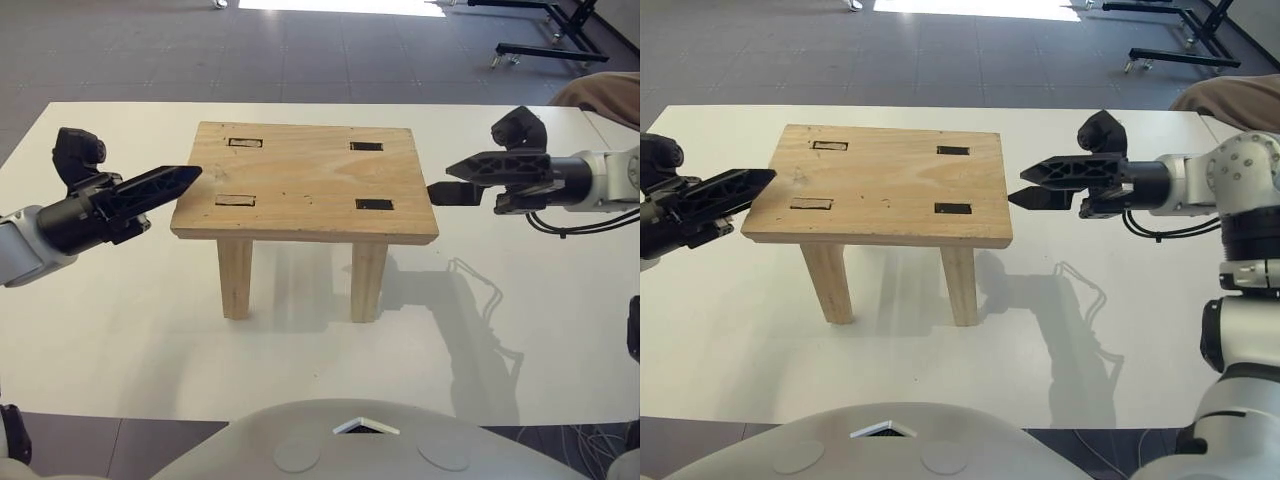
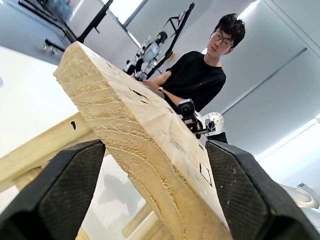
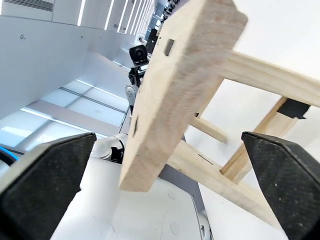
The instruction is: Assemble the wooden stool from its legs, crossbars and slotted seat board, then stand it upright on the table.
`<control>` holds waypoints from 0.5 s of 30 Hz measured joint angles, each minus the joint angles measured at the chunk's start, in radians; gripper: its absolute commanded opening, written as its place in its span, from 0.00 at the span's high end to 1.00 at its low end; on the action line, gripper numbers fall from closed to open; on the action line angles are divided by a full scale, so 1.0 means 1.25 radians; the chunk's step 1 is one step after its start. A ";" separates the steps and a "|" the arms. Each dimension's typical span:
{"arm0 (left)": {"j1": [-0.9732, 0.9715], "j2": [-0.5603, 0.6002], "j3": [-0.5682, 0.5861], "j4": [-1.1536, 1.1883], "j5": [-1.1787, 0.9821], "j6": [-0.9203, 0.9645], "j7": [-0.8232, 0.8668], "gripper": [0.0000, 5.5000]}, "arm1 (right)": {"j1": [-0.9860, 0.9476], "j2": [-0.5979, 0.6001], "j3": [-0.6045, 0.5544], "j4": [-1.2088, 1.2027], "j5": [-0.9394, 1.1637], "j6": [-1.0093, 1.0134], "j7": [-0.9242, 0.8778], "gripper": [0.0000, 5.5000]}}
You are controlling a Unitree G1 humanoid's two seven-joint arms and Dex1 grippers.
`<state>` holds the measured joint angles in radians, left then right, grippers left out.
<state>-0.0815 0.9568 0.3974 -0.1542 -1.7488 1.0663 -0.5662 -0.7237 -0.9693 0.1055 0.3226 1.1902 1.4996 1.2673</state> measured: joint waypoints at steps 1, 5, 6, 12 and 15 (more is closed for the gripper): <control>0.013 -0.002 0.029 -0.008 0.003 -0.003 0.000 0.35 | 0.020 0.002 -0.033 -0.013 0.002 -0.007 -0.004 0.02; 0.068 -0.004 0.148 -0.024 0.063 -0.027 -0.037 0.35 | 0.109 0.024 -0.188 -0.062 0.015 -0.053 -0.053 0.02; 0.081 -0.003 0.167 -0.022 0.089 -0.030 -0.053 0.35 | 0.146 0.041 -0.233 -0.085 0.024 -0.074 -0.078 0.02; 0.162 -0.015 0.140 -0.006 0.301 -0.069 -0.162 0.35 | 0.196 0.123 -0.354 -0.159 0.078 -0.093 -0.183 0.02; 0.188 -0.038 0.239 -0.101 0.275 -0.090 -0.181 0.35 | 0.201 0.124 -0.380 -0.274 0.213 -0.047 -0.205 0.02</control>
<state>0.1535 0.9088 0.6963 -0.2799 -1.4053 0.9535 -0.7926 -0.4730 -0.8140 -0.3694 -0.0197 1.4570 1.4408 1.0114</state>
